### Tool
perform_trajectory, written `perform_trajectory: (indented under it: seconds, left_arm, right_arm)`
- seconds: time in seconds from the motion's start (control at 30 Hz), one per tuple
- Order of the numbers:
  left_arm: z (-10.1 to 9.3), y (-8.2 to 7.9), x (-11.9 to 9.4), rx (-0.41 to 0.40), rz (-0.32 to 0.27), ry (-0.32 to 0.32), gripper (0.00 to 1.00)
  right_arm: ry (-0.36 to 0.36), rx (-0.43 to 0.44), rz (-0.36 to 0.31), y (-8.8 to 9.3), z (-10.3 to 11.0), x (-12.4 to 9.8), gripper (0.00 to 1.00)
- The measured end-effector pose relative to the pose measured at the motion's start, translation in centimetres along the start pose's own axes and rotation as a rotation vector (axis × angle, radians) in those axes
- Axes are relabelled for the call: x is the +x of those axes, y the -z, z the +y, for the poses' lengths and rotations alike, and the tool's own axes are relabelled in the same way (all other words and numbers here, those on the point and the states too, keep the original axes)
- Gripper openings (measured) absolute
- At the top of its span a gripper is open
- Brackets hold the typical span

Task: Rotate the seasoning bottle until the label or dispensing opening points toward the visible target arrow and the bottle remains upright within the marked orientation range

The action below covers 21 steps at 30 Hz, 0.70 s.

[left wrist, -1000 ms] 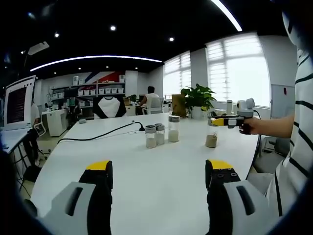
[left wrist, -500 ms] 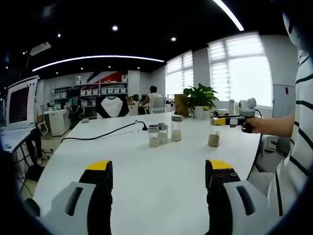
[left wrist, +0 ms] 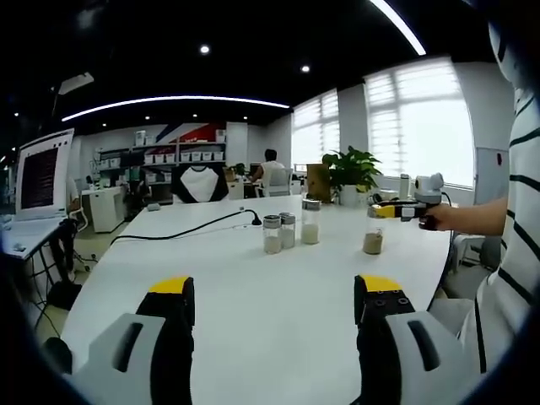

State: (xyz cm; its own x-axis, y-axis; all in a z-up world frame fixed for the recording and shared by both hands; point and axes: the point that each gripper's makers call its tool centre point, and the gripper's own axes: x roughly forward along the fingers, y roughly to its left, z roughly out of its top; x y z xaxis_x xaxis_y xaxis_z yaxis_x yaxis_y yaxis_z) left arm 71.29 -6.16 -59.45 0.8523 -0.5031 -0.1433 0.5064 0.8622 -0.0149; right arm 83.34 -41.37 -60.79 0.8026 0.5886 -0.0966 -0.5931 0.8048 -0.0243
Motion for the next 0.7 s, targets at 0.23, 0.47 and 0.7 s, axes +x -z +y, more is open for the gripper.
perform_trajectory:
  seconds: [0.23,0.47,0.7]
  left_arm:
    - [-0.14,-0.02,0.09,0.007,0.002,0.005,0.82]
    - [-0.16,0.38,-0.07,0.005,0.011,0.000,0.82]
    - [-0.19,0.44,0.03,0.011,0.020,0.003,0.81]
  right_arm:
    - [-0.091,0.005,-0.004,0.00,0.05,0.01,0.36]
    - [-0.151,-0.003,0.000,0.02,0.40,0.04,0.36]
    - [-0.193,0.012,-0.017,0.12,0.55,-0.04,0.36]
